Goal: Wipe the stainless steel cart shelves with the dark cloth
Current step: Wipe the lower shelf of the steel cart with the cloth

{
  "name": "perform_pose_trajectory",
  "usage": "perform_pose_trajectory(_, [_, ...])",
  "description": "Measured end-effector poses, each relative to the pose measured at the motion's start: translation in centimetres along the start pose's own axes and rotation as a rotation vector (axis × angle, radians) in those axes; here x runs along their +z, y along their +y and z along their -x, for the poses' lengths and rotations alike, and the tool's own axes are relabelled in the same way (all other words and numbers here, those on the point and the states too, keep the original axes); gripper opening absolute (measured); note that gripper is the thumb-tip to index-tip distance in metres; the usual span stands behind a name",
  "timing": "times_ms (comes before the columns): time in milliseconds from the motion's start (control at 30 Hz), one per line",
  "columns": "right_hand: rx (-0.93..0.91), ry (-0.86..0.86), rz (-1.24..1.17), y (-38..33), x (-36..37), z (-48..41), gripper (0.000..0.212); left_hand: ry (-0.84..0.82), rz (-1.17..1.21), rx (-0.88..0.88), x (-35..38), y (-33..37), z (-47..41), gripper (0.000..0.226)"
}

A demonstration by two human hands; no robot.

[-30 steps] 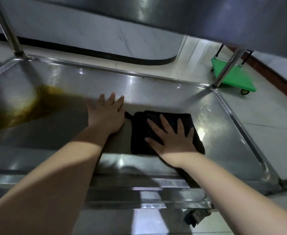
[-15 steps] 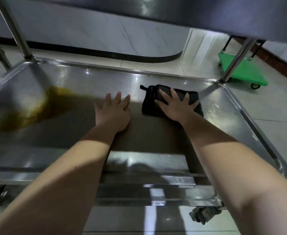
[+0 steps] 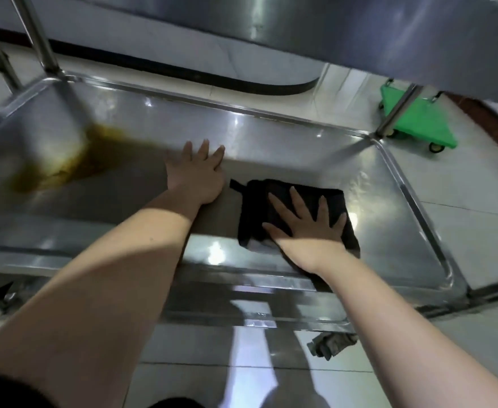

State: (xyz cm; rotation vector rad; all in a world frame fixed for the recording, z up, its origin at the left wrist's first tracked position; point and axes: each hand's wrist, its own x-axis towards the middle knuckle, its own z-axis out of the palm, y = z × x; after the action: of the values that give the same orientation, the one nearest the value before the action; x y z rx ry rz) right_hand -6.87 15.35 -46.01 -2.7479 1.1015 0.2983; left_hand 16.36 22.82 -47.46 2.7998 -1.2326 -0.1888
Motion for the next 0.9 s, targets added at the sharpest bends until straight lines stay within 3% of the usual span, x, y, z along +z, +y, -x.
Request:
perform_pose_trajectory(167, [-0.003, -0.018, 0.027, 0.0, 0.5, 3.9, 0.063, -0.1, 0.123, 0.085, -2.1, -0.7, 1.3, 0.051])
perform_pose_trajectory(267, [0.007, -0.007, 0.04, -0.2, 0.5, 3.9, 0.063, -0.078, 0.117, 0.139, -3.8, -4.0, 2.8, 0.051])
perform_pose_trajectory(433, [0.023, 0.01, 0.037, -0.5, 0.6, 4.2, 0.063, -0.043, -0.022, -0.011, -2.9, -11.9, 5.4, 0.05])
perform_pose_trajectory(600, [0.056, -0.01, 0.033, -1.8, 0.6, 4.3, 0.064, -0.039, -0.035, -0.011, -2.2, -12.5, 5.6, 0.051])
perform_pose_trajectory(900, [-0.09, 0.053, 0.014, -16.4, 2.1, 2.4, 0.069, -0.019, -0.044, -0.012, -1.9, -12.9, 5.6, 0.051])
